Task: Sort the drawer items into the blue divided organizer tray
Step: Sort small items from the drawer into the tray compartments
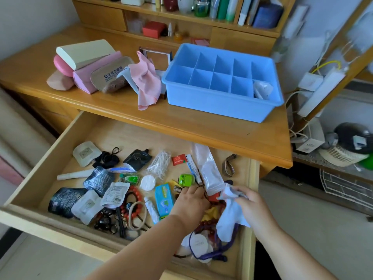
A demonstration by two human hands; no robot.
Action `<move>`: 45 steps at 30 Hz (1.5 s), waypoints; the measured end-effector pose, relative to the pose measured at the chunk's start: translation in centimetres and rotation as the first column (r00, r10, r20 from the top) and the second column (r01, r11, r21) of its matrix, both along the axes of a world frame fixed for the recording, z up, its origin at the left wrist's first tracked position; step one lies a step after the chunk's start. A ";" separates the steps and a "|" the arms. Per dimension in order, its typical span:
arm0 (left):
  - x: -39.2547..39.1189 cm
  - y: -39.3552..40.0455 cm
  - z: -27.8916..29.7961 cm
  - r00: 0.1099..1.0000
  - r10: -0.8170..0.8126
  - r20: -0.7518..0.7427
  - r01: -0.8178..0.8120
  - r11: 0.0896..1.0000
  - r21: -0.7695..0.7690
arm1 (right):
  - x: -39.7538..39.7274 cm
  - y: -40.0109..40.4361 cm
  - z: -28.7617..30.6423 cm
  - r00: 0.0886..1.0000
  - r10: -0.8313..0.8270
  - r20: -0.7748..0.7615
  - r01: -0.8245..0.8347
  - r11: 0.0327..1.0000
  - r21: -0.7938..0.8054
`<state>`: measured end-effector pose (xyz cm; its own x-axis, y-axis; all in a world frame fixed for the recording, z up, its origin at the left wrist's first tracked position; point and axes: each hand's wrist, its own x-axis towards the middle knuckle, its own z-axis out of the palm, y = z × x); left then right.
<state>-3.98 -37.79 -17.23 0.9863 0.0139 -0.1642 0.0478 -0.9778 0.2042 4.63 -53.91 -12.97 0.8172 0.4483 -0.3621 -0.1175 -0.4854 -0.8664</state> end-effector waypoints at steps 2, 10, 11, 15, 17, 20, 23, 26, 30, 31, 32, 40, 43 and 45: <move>0.1 0.4 0.7 0.995 0.072 0.065 -0.064 0.991 -0.113 | 0.5 0.1 0.5 0.995 -0.025 -0.099 0.034 0.996 0.088; -1.9 5.6 10.6 0.836 0.543 -0.083 -0.270 0.274 -0.923 | 0.5 4.2 2.7 0.944 -0.068 -0.323 0.169 0.940 0.297; -2.0 6.2 11.8 0.837 0.538 -0.104 -0.226 0.167 -0.960 | 0.5 5.1 3.2 0.925 -0.055 -0.375 0.190 0.924 0.332; -1.5 7.1 14.2 0.793 0.590 -0.149 -0.188 0.004 -0.982 | 0.5 8.6 5.4 0.752 0.030 -0.658 0.379 0.798 0.468; -1.3 7.3 13.6 0.708 0.703 -0.066 -0.257 0.170 -0.951 | 0.3 10.4 6.3 0.690 0.124 -0.713 0.352 0.803 0.481; -2.1 7.4 12.7 0.714 0.681 0.163 -0.315 0.521 -0.794 | 0.1 12.4 7.4 0.666 0.289 -0.687 0.218 0.805 0.551; -2.8 8.4 11.1 0.820 0.476 0.318 -0.228 0.781 -0.581 | 0.8 13.9 7.7 0.706 0.372 -0.602 0.096 0.793 0.602; -2.8 10.0 11.2 0.765 0.554 0.329 -0.284 0.748 -0.599 | 1.1 15.4 8.4 0.719 0.476 -0.507 -0.081 0.782 0.619; -0.7 14.1 13.3 0.583 0.731 0.354 -0.329 0.611 -0.720 | 2.5 17.1 8.7 0.846 0.385 -0.369 -0.135 0.824 0.550; 0.2 15.6 14.3 0.514 0.755 0.407 -0.335 0.614 -0.715 | 3.1 17.3 8.5 0.891 0.311 -0.332 -0.106 0.851 0.514; 1.3 17.1 15.5 0.460 0.756 0.466 -0.348 0.636 -0.689 | 3.6 17.2 8.3 0.921 0.249 -0.300 -0.079 0.873 0.482; 8.8 24.6 17.6 0.714 0.655 0.247 -0.506 0.726 -0.465 | 3.0 14.3 5.9 0.961 0.271 -0.055 -0.262 0.955 0.138; 4.6 22.8 15.1 0.684 0.573 0.451 -0.411 0.814 -0.410 | 0.9 11.5 4.1 0.913 0.404 0.051 -0.403 0.915 -0.033; -0.4 21.0 12.6 0.707 0.488 0.512 -0.322 0.866 -0.382 | -1.1 9.4 2.5 0.866 0.500 -0.005 -0.497 0.859 -0.126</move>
